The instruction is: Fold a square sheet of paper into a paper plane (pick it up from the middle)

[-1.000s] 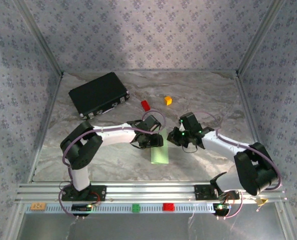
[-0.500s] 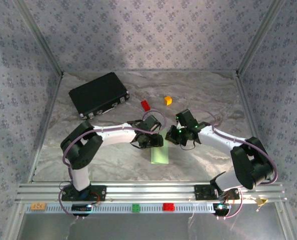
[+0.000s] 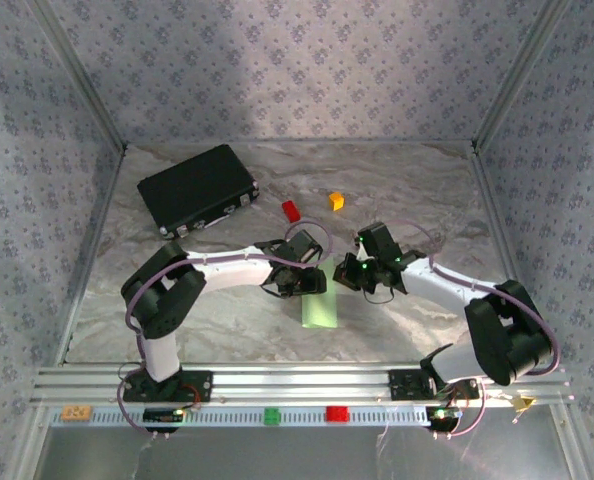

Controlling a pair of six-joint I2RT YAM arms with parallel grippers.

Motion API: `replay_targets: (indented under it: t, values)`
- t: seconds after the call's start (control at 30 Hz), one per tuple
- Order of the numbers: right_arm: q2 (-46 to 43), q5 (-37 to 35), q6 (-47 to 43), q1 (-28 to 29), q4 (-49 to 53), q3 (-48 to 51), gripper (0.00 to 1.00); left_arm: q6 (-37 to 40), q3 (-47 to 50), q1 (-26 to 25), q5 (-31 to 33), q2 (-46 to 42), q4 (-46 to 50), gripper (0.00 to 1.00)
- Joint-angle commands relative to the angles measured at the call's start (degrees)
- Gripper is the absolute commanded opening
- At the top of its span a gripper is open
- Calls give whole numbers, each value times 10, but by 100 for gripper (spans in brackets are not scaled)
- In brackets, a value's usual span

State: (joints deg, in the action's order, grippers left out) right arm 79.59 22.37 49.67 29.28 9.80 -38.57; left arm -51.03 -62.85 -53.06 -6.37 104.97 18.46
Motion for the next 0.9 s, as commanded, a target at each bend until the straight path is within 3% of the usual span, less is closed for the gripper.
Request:
replay_targets:
  t: [0.0, 0.47, 0.87]
  values:
    - [9, 6, -12, -2, -9, 7, 8, 2, 14, -6, 11, 43, -11, 61]
    - [78, 35, -21, -1, -56, 18, 4, 7, 10, -6, 9, 46, -10, 61]
    - [126, 0, -27, 3, -37, 43, 0, 12, 8, -6, 2, 21, -16, 63]
